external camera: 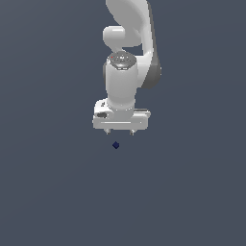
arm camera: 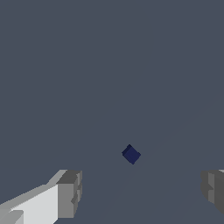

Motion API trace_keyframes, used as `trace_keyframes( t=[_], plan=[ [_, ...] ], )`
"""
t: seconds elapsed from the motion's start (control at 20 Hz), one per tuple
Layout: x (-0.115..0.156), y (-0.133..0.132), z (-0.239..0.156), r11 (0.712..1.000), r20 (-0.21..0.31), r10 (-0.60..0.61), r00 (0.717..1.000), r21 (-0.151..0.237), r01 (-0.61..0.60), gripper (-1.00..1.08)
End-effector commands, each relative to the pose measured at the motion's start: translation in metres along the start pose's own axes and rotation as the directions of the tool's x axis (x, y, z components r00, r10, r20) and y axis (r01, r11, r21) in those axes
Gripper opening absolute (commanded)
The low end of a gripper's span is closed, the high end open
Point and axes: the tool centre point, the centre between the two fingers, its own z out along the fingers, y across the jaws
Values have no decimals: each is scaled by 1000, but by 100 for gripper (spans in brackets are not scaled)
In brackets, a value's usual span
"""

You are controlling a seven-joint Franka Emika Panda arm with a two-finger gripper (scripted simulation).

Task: Pick up the object and move it to a goal position.

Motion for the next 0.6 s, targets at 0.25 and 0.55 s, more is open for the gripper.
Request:
trace_keyframes(
  t=[0.25,0.55],
  plan=[
    [0,-6,-2,1000,-5,-29,1000,2,29,100],
    [-1,-15,-4,998,-11,-62,998,5,63,100]
  ],
)
